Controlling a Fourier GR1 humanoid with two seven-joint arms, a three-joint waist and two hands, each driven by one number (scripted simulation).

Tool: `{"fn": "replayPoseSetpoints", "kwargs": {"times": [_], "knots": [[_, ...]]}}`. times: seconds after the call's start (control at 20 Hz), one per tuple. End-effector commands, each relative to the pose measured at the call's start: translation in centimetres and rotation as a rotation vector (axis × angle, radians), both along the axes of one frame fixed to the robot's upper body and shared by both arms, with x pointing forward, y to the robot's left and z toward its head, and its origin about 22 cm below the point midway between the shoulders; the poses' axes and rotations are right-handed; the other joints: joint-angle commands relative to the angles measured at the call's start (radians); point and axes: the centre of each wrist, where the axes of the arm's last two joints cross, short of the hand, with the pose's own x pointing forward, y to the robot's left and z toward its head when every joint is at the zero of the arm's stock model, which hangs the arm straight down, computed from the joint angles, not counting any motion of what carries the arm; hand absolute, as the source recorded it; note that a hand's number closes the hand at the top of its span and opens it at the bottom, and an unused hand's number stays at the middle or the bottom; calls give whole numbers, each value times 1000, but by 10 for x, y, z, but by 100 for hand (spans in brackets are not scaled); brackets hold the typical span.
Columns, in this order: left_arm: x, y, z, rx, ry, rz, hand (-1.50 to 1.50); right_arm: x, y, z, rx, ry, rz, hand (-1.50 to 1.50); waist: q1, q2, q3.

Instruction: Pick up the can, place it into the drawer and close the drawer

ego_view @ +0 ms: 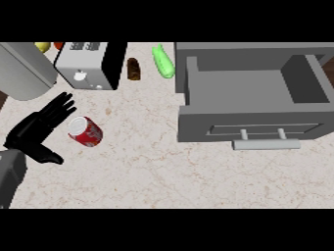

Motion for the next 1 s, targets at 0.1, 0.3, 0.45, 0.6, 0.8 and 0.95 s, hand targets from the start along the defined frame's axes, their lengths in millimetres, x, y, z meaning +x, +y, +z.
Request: {"fn": "replayPoseSetpoints", "kwargs": {"times": [0.1, 0.3, 0.45, 0.6, 0.8, 0.95], "knots": [[-2, 1, -22, 0, 15, -4, -150, 10, 0, -4, 14, 0, 27, -150, -4, 3, -1], [-14, 0, -39, 12, 58, 18, -150, 15, -8, 10, -19, 8, 10, -150, -11, 9, -2], [-11, -2, -39, -19, 76, 11, -150, -9, 0, 20, -3, -15, 0, -150, -18, 5, -2], [-18, -23, -57, -7, 89, -9, -150, -18, -4, 5, 0, 11, 2, -150, -10, 2, -1], [-26, -8, -58, -45, 101, -19, -150, -9, -14, 9, 6, -4, 1, -150, -11, 5, -2], [-4, -25, -48, -55, 92, -15, -150, 3, 1, 11, 6, -7, 24, -150, -12, 7, -2]]}}
